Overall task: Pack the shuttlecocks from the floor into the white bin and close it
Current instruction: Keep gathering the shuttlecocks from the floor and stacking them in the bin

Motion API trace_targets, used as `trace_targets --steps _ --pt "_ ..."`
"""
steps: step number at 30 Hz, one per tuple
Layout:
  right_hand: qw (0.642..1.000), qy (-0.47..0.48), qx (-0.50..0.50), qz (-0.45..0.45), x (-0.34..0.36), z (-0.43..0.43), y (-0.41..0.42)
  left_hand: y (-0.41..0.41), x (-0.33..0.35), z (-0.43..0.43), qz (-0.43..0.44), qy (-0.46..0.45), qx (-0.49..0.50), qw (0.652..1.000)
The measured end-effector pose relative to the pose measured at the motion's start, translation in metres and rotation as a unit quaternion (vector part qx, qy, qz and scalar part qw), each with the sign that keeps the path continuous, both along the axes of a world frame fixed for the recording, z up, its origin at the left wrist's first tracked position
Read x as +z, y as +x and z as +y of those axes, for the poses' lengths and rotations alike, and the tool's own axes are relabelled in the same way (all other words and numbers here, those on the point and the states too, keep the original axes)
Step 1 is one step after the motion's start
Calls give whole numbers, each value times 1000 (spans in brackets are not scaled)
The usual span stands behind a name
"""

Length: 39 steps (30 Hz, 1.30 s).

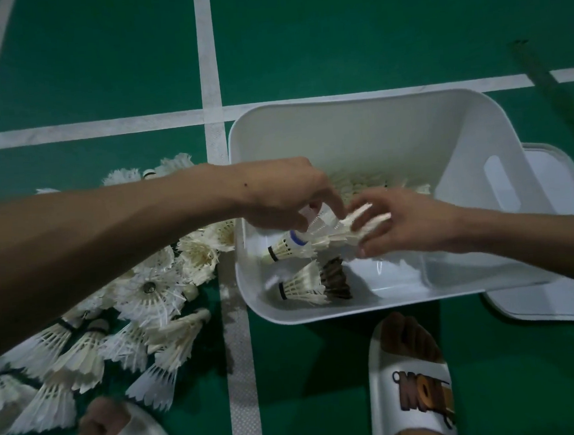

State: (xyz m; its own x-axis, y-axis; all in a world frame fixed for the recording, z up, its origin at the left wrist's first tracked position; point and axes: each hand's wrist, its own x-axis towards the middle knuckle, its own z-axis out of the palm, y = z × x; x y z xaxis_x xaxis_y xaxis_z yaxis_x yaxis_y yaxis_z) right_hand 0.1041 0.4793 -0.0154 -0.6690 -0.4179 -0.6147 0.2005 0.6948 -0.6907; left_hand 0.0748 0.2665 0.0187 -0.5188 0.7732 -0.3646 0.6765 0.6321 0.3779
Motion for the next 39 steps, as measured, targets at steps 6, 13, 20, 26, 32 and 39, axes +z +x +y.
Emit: trace_targets --steps 6,13,20,26,32,39 --pt "989 -143 -34 1 4 7 7 11 -3 25 -57 75 -40 995" --pt "992 -99 15 76 -6 17 9 18 -15 35 -102 160 -11 982" --pt "990 81 106 39 -17 37 4 8 -32 36 -155 -101 -21 982" --pt "970 182 139 84 -27 30 10 16 -50 47 -139 -216 -116 959" --pt "994 106 11 15 -36 14 17 11 -49 43 -143 -215 -125 958" --pt "986 54 -95 -124 -45 0 25 12 -47 43 -169 -185 -121 961"
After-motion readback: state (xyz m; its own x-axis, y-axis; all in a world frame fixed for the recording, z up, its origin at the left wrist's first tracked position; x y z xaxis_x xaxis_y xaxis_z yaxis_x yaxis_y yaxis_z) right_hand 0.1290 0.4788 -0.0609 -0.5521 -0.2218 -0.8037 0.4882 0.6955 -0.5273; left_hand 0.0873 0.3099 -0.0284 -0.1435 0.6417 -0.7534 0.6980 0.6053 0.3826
